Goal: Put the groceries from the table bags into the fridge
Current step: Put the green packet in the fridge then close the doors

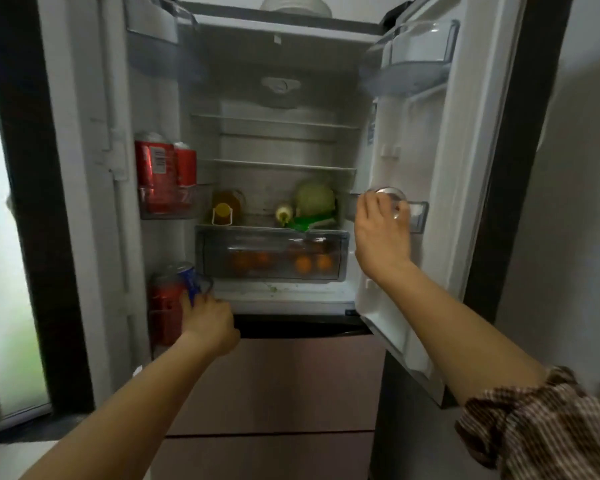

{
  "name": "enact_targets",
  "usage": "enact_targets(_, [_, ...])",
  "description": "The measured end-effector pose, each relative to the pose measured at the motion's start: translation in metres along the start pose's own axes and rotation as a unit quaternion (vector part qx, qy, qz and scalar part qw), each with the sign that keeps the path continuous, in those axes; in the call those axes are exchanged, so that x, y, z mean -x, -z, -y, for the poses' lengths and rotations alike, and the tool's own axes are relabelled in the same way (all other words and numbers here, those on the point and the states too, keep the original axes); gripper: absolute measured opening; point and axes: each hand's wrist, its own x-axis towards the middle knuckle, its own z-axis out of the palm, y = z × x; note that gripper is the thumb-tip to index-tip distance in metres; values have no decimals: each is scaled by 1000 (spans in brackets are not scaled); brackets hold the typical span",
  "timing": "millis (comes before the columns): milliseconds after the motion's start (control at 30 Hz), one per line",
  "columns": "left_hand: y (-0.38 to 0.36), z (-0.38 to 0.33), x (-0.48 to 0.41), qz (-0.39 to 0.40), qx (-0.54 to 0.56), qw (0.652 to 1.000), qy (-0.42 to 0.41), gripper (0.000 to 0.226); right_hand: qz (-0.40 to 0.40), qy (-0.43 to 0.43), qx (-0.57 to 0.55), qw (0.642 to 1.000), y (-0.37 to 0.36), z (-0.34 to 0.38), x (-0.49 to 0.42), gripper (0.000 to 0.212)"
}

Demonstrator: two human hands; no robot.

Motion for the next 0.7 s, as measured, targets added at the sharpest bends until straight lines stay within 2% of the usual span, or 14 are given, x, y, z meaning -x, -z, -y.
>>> enact_targets(67, [16, -2, 6, -118, 32, 991, -55, 68, 1, 24, -23, 999, -3, 3, 1, 69])
enact_targets(133, [33, 2, 12, -297, 58, 949, -90, 82, -25, 36, -46, 998, -3, 1, 3, 66])
enact_targets(167, [41, 6, 15, -379, 80, 917, -92, 87, -40, 42, -53, 997, -2, -1, 5, 63])
enact_targets(233, [51, 24, 19, -454, 118, 882, -36, 95, -54, 50, -60, 995, -1, -6, 8, 61])
enact_targets(333, [56, 50, 19, -421, 203, 873, 142, 111, -74, 36, -53, 995, -3, -21, 13, 67])
enact_targets(400, [50, 54, 12, -360, 270, 871, 199, 118, -71, 5, -48, 996, -6, -33, 18, 74])
enact_targets(467, [42, 45, 5, -326, 286, 882, 185, 118, -58, 0, -35, 998, -9, -39, 21, 79])
enact_targets(567, [37, 26, 0, -324, 278, 892, 152, 114, -63, 39, -39, 997, -12, -34, 24, 81])
enact_targets(633, [34, 17, -4, -324, 268, 898, 128, 114, -98, 54, -64, 992, -11, -35, 23, 80])
enact_targets(700, [29, 8, -10, -323, 244, 909, 98, 115, -130, 22, -86, 988, -7, -42, 26, 85])
